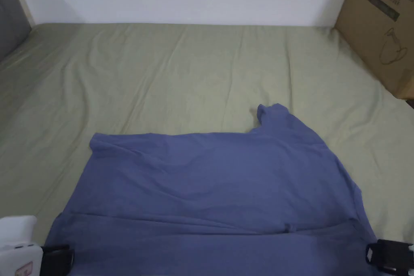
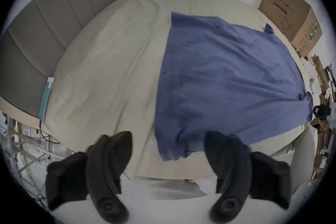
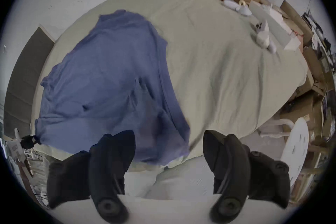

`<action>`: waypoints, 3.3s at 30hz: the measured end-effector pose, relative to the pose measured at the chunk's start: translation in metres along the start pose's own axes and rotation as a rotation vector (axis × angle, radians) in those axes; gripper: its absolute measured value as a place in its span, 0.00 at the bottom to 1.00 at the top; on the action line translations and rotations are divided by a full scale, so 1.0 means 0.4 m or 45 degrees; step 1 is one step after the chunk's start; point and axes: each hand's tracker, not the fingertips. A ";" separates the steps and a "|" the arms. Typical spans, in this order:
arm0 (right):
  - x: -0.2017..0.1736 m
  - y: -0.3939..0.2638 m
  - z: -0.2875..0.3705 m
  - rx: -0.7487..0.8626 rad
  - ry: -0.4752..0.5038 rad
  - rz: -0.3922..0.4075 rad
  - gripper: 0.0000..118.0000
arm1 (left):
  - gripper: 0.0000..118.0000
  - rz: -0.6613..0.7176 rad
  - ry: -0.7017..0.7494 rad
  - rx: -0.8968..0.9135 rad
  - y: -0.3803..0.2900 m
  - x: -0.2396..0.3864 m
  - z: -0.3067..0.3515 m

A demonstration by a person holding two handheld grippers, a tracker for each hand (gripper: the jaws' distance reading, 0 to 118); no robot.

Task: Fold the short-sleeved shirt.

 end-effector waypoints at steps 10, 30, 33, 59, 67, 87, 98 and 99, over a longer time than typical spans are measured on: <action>-0.097 0.122 -0.031 0.123 0.184 0.052 0.00 | 0.00 0.032 -0.148 0.138 0.113 0.081 0.000; -0.212 0.697 -0.472 0.060 0.055 0.245 0.76 | 0.00 -0.042 -0.044 0.032 0.295 0.167 -0.180; -0.214 0.701 -0.518 0.015 0.062 0.274 0.66 | 0.00 -0.042 -0.028 0.001 0.295 0.161 -0.197; -0.212 0.705 -0.419 0.089 0.064 0.295 0.00 | 0.86 0.109 -0.001 0.068 0.627 0.014 -0.376; -0.211 0.706 -0.424 0.079 0.076 0.284 0.00 | 0.51 0.035 -0.054 -0.216 0.691 0.077 -0.557; -0.156 0.590 -0.050 0.279 0.137 0.300 0.00 | 0.00 -0.030 -0.073 0.199 0.599 0.069 -0.085; -0.027 0.178 0.072 0.143 0.120 0.302 0.00 | 0.00 -0.080 -0.074 0.091 0.211 0.005 0.008; -0.018 0.139 0.066 0.119 0.119 0.298 0.00 | 0.00 -0.092 -0.075 0.057 0.177 0.001 -0.004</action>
